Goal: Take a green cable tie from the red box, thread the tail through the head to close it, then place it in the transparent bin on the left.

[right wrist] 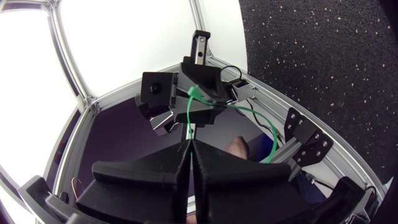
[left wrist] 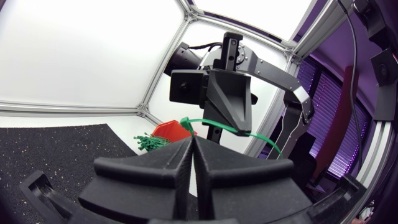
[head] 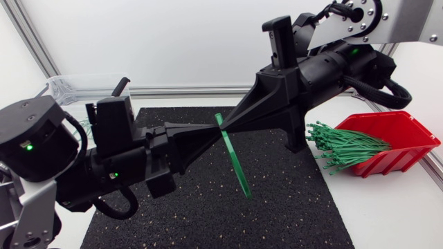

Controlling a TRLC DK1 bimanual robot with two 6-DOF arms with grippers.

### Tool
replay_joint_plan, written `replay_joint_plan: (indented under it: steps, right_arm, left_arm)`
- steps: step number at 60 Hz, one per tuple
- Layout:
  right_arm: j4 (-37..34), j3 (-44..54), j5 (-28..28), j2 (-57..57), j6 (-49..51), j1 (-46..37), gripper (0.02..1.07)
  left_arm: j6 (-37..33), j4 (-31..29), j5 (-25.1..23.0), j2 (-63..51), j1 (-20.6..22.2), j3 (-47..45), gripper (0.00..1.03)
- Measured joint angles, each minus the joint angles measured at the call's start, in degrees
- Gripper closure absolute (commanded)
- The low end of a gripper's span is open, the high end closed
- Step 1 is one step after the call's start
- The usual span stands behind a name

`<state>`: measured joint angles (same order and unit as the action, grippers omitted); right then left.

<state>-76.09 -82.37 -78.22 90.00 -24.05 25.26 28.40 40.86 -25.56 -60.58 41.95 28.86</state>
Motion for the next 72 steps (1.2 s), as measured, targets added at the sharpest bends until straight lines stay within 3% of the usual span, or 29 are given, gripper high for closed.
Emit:
replay_joint_plan:
  steps: [19,44,72]
  right_arm:
    - [0.0,0.74,0.02,-0.02,-0.02,-0.98,1.01]
    - [0.0,0.74,0.5,-1.38,-0.26,-0.98,1.01]
    - [0.02,1.14,0.37,1.42,-0.63,-0.98,1.01]
  left_arm:
    - [-0.17,-2.27,0.02,2.69,-0.11,0.02,1.0]
    - [-1.92,-3.34,0.44,2.62,3.08,0.04,1.0]
    - [-1.95,-6.47,3.41,2.95,4.74,0.11,1.0]
